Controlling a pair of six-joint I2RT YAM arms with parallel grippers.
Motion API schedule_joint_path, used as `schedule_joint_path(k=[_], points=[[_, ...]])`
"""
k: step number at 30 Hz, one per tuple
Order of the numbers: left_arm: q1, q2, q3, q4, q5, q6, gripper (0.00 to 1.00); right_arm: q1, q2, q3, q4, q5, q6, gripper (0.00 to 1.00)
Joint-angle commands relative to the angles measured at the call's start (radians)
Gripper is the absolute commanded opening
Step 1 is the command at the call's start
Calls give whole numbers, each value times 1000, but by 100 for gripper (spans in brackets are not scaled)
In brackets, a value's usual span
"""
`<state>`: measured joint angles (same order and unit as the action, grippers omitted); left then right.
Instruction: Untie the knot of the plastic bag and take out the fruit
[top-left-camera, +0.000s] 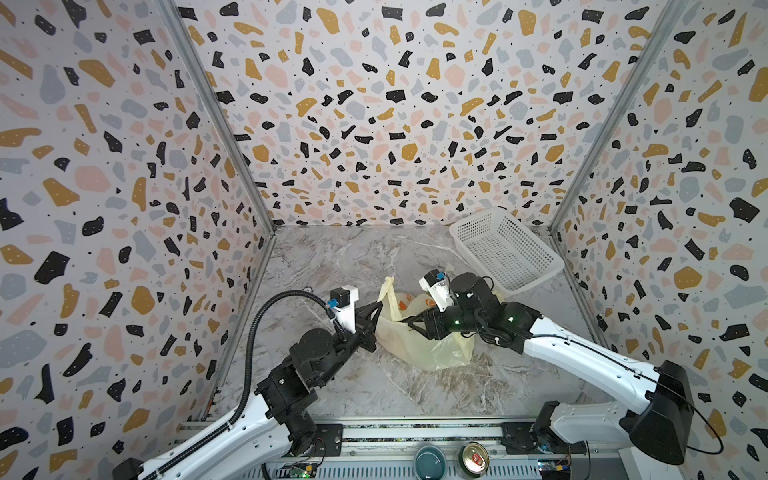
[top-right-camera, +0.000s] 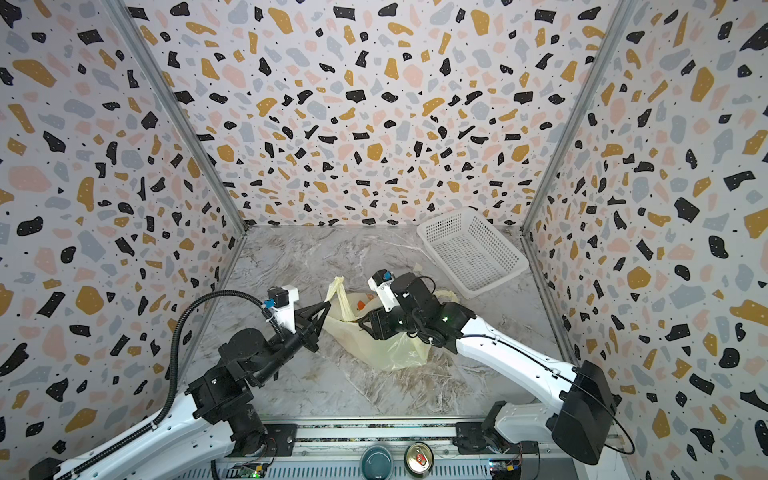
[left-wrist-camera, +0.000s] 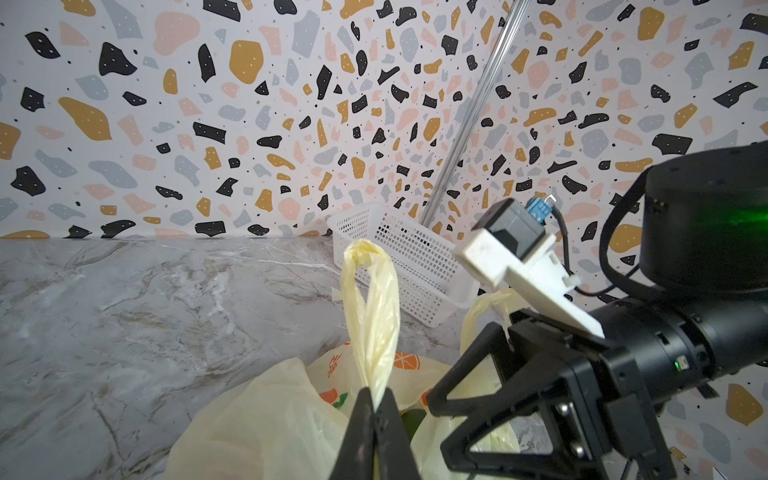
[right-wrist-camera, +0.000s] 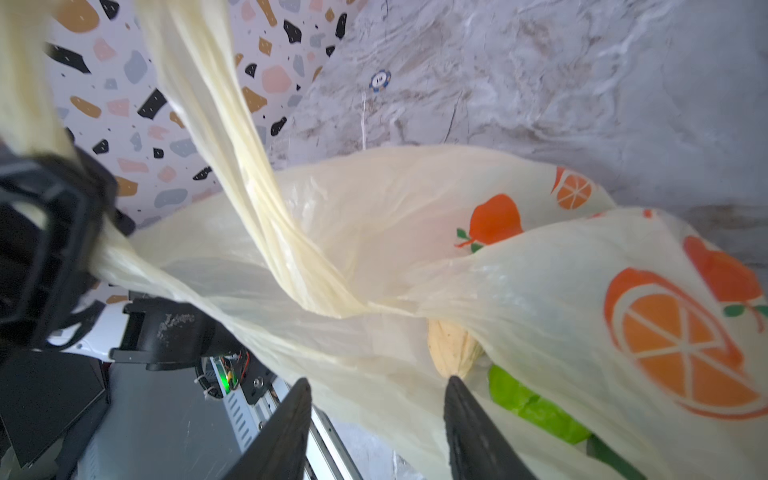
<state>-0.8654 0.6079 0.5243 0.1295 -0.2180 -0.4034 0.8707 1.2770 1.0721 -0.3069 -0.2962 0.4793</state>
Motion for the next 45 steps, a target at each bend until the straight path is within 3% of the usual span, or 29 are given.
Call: schedule_joint_path(k=[1,6,16,21,26,29,31,33,37,39,45], points=[[-3,-3,24,45,11,16,0,-16,19,30,-17,-47,-45,52],[-5,-5,32,43,9,18,0,-15,63,23,19,-63,-57,45],[-5,-9,22,61,8,7,0,70,55,-163,115,-16,-1,34],[-6,-13,19,53,13,1,0,132,89,-211,164,-7,39,33],[-6,-29,16,-4,14,-5,2,118,81,-184,182,71,37,37],[-6,-15,40,-83,14,-12,45,85,92,-157,182,75,30,38],[-6,17,81,-169,31,-9,66,64,96,-152,191,83,28,38],[-6,41,113,-250,27,-23,79,53,93,-155,206,83,30,38],[-5,77,143,-333,20,-58,95,48,86,-164,227,82,38,38],[-6,116,168,-361,34,-79,99,48,84,-176,236,79,48,38],[-6,222,240,-492,29,-118,100,48,74,-189,240,86,50,38]])
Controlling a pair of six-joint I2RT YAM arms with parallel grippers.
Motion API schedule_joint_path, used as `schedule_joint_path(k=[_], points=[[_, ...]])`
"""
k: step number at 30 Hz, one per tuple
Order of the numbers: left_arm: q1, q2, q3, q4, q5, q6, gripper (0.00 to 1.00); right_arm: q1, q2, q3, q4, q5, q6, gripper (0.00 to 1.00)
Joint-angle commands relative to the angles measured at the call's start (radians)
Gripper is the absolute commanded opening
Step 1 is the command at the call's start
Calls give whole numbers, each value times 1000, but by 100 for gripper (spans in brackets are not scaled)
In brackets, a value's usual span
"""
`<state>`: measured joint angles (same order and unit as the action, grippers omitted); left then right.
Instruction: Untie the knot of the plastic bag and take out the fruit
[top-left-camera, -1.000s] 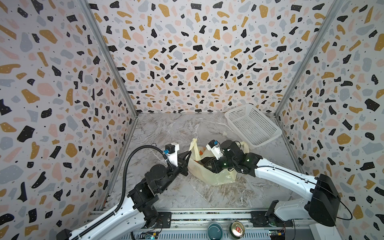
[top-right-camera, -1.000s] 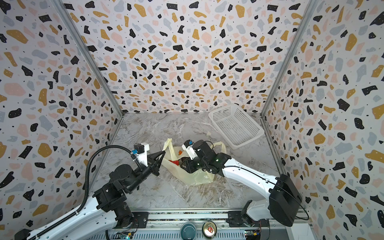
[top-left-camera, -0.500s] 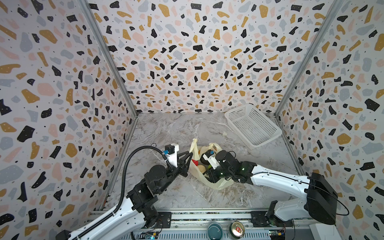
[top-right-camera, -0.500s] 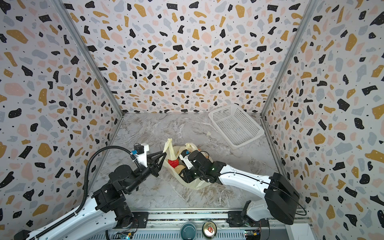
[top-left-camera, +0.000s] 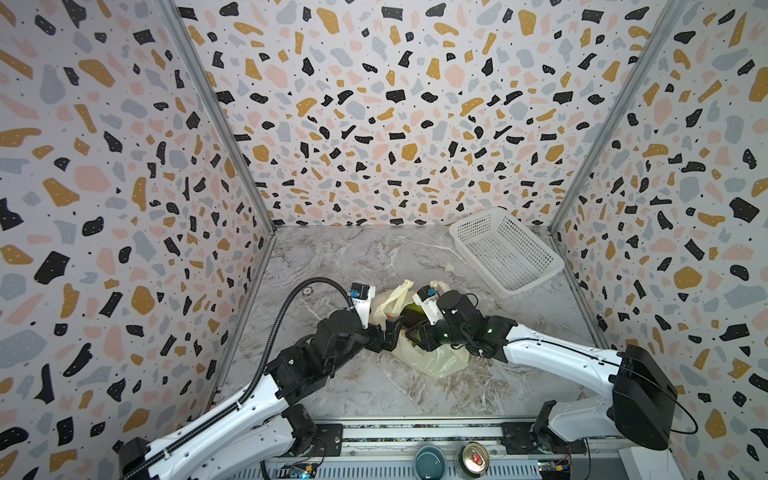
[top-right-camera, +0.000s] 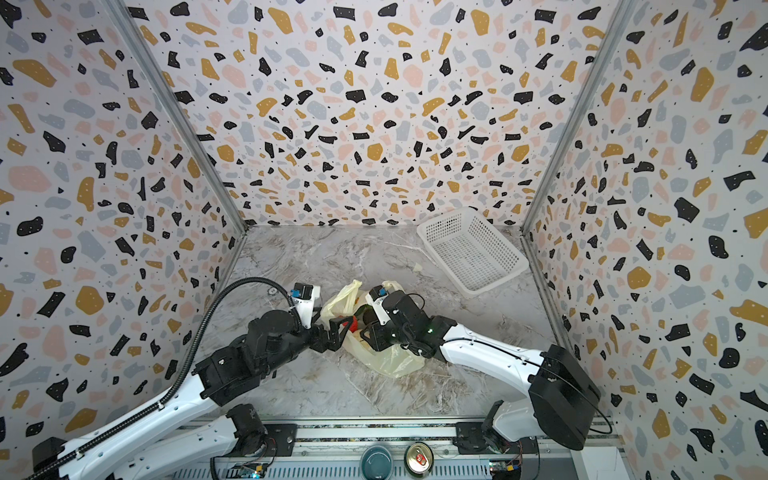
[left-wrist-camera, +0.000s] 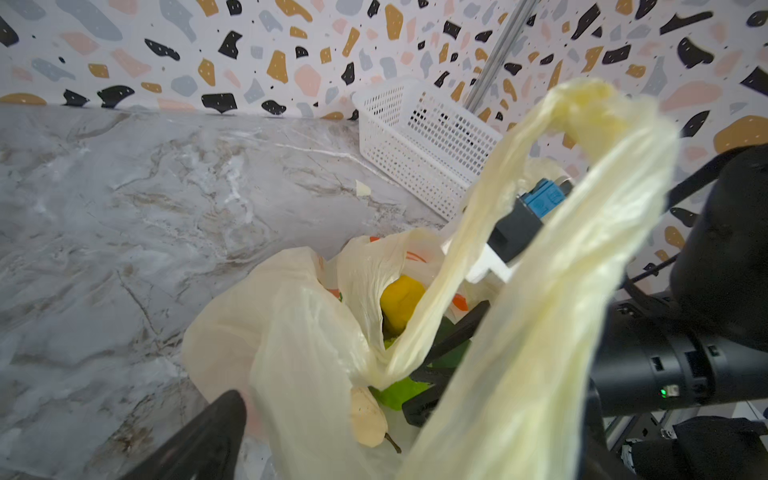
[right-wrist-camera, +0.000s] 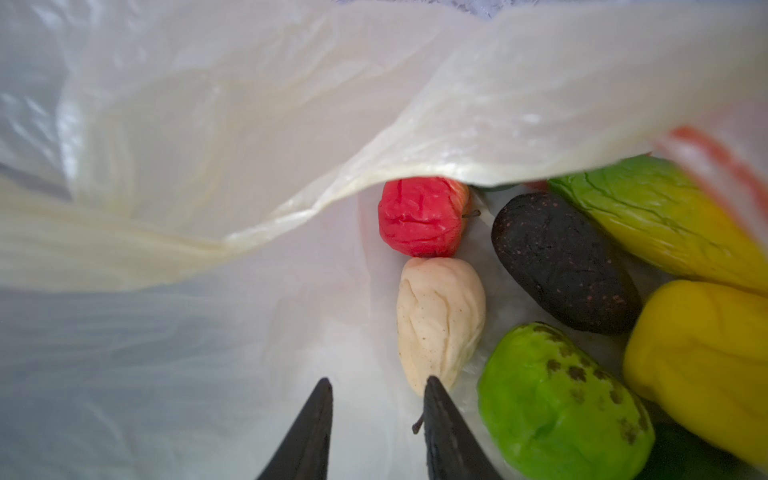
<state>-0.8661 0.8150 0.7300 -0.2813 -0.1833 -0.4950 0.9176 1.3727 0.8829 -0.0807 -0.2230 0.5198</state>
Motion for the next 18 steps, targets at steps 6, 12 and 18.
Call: schedule_joint_path(k=[6,12,18], points=[[-5,67,55,-137,-84,21,100,-3,-11,-10,86,77,13,38],[-5,37,17,-90,-101,34,100,-49,86,41,218,152,-28,38],[-5,55,-11,-70,-99,41,97,-95,126,43,343,296,-21,38]])
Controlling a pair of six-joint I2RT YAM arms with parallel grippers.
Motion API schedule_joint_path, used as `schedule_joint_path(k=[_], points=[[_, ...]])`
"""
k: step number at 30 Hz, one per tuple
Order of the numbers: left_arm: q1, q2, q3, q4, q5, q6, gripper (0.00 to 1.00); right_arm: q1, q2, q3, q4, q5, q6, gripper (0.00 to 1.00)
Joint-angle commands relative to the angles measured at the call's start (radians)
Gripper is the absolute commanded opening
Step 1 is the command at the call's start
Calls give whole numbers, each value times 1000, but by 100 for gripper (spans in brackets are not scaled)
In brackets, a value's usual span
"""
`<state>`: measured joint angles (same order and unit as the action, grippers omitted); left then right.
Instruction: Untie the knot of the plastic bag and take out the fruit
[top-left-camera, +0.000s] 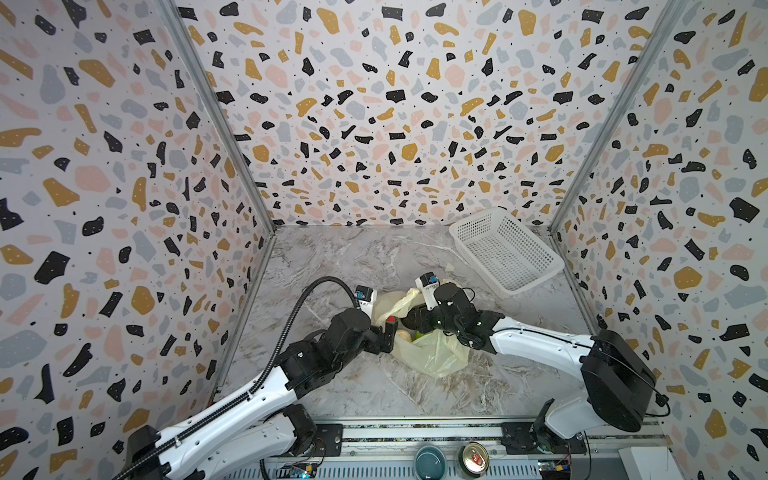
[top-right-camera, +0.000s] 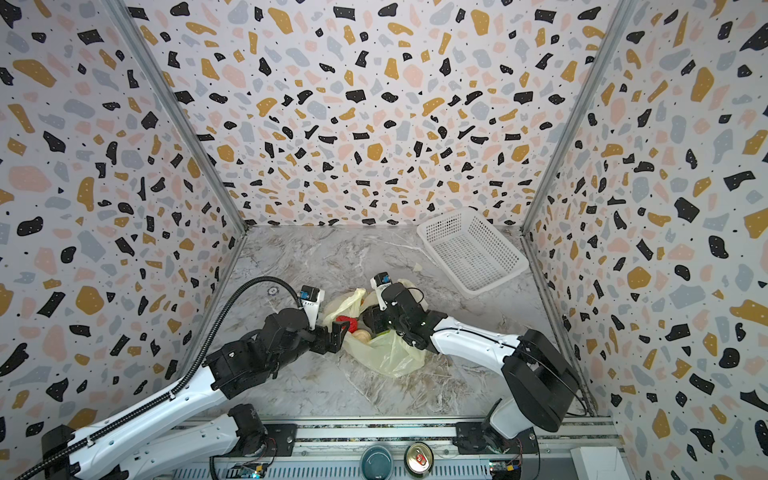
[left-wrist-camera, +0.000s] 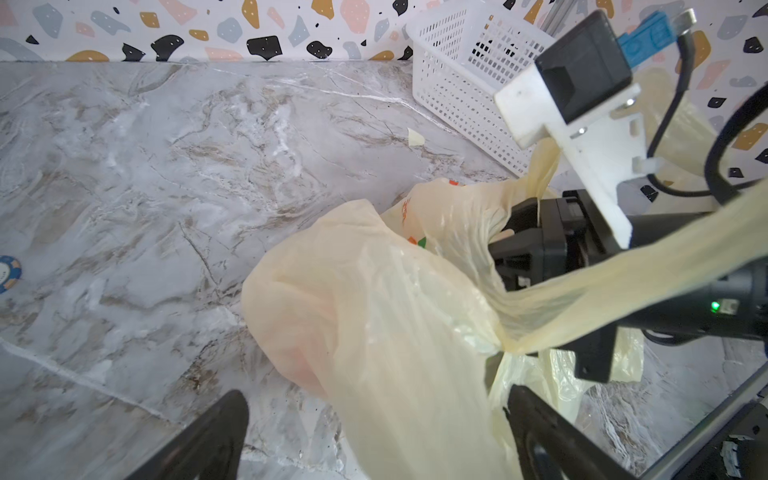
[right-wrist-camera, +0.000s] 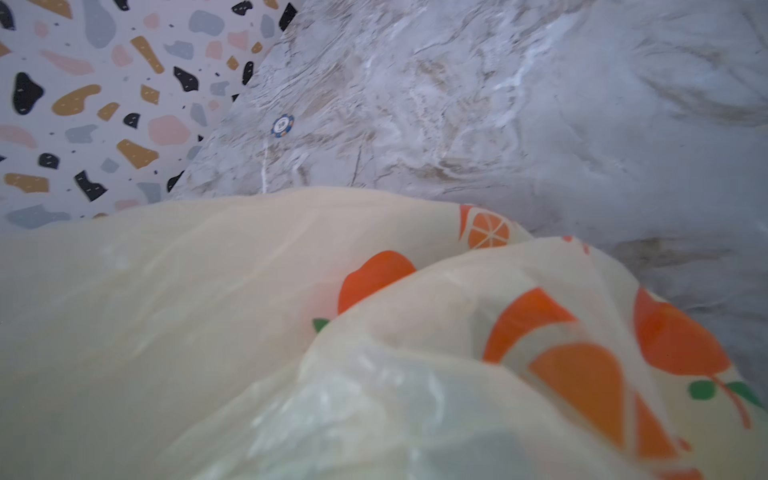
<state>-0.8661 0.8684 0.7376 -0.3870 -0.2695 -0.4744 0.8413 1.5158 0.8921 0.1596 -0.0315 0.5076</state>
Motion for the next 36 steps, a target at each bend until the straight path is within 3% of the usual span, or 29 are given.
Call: schedule_joint_path(k=[1,5,12,15,16,17,19,20,26,33,36], points=[[-5,1,-25,35,-15,20,96,-25,-21,25,127,119,-8,38],[-5,10,-48,31,-33,22,87,-64,-31,23,161,143,2,37],[-4,22,-86,7,-82,12,54,-107,-14,45,147,147,10,37],[-5,0,-96,-17,-109,1,49,-124,-9,41,151,140,18,37],[-4,-12,-95,-22,-104,1,50,-128,-6,41,151,131,19,37],[-5,-25,-95,-18,-81,11,59,-128,-2,43,151,124,18,37],[-6,-68,-92,9,4,51,90,-128,4,50,149,104,13,36],[-5,-98,-97,30,56,81,99,-127,11,50,147,92,11,36],[-5,-172,-10,-14,259,148,100,-120,18,43,139,78,2,35],[-2,-179,128,-8,296,126,99,-119,18,26,133,70,-6,35],[8,-163,184,-10,202,106,100,-117,15,22,132,67,-8,35]])
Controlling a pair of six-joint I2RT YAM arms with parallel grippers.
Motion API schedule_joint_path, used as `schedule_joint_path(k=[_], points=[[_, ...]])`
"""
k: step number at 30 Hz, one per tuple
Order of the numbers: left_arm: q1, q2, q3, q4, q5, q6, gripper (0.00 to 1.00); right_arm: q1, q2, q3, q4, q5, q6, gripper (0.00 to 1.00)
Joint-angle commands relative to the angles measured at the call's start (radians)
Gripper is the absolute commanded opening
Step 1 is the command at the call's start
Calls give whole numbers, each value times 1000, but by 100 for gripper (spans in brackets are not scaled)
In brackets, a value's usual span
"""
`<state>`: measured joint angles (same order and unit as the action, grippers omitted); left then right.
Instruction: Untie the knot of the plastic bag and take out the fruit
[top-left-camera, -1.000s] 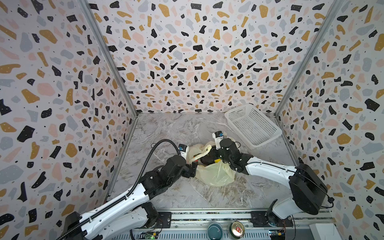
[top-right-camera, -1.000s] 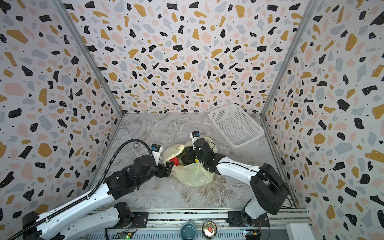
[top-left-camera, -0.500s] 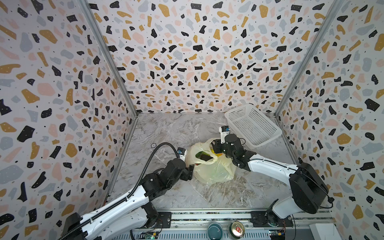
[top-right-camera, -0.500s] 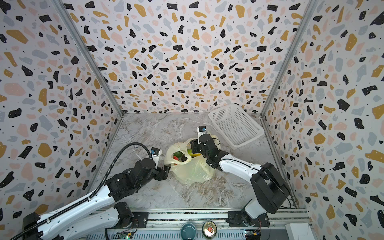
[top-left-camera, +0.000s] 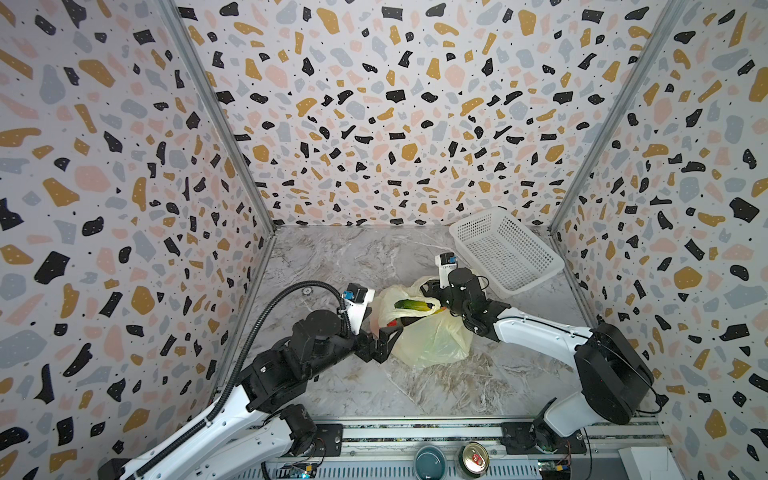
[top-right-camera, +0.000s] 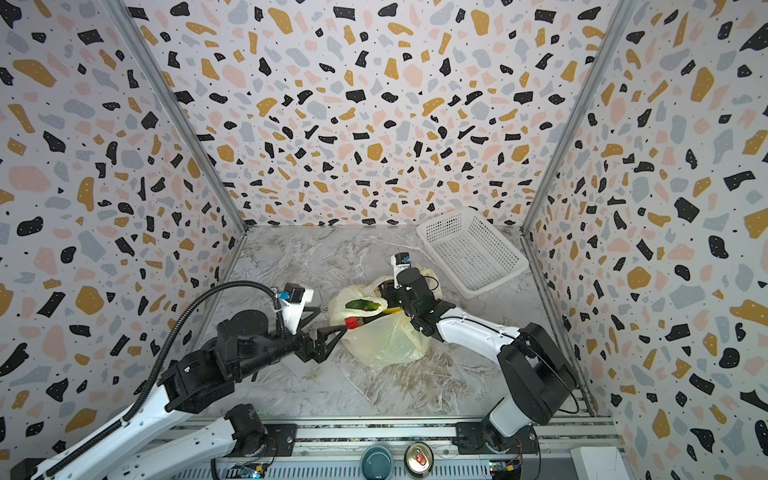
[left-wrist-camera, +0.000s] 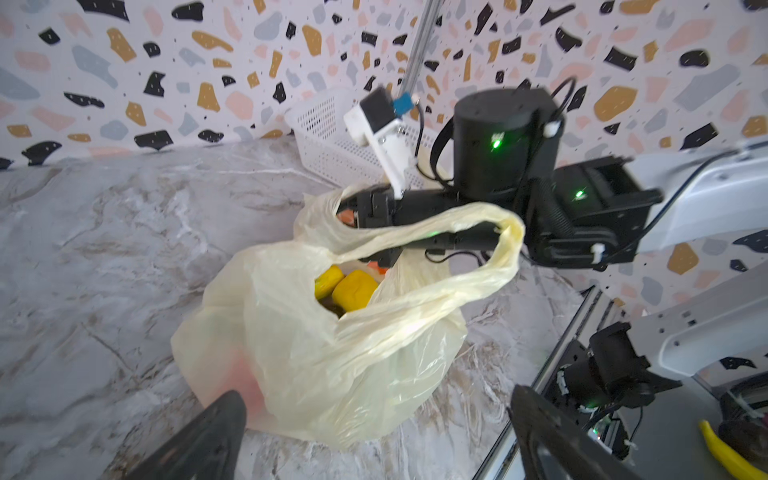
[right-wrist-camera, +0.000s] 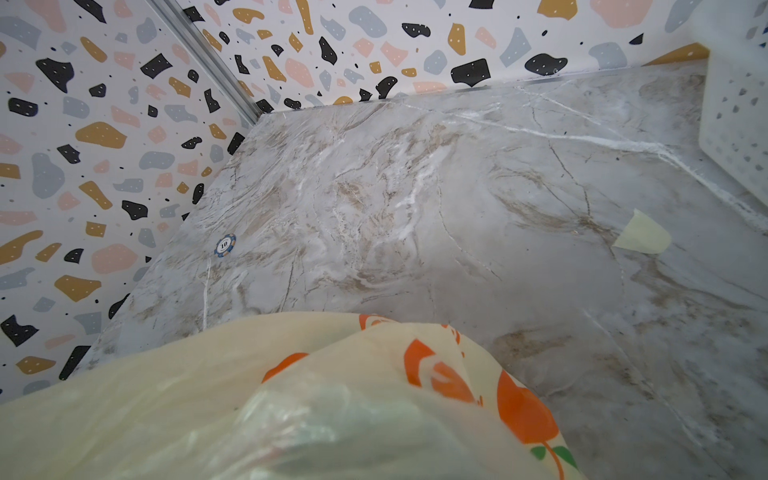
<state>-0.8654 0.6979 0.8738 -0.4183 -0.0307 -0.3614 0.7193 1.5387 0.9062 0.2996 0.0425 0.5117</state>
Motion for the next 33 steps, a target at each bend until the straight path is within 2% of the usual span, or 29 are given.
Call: schedule_joint_path(k=[1,2,5,8,11,15,20,25,29,33], points=[[22,21,64,24,-74,-18,99,6,-11,6,-7,-7,-13,35],[53,46,78,24,-88,-29,99,7,-12,4,-5,-7,-13,35],[184,155,112,29,8,-51,99,10,-17,-6,-2,-6,-13,34],[262,249,117,97,80,-55,99,10,-23,-17,2,-3,-12,34],[274,358,149,134,138,5,100,11,-29,-26,5,-3,-9,34],[277,485,197,139,267,88,100,10,-37,-32,4,-1,-10,34],[284,564,196,173,401,85,100,9,-37,-32,8,-1,-9,34],[283,605,205,77,356,142,100,9,-38,-28,10,-2,-12,34],[282,614,201,-2,267,186,100,9,-39,-23,10,-1,-13,34],[280,614,179,-13,215,189,83,9,-34,-20,13,-1,-10,34]])
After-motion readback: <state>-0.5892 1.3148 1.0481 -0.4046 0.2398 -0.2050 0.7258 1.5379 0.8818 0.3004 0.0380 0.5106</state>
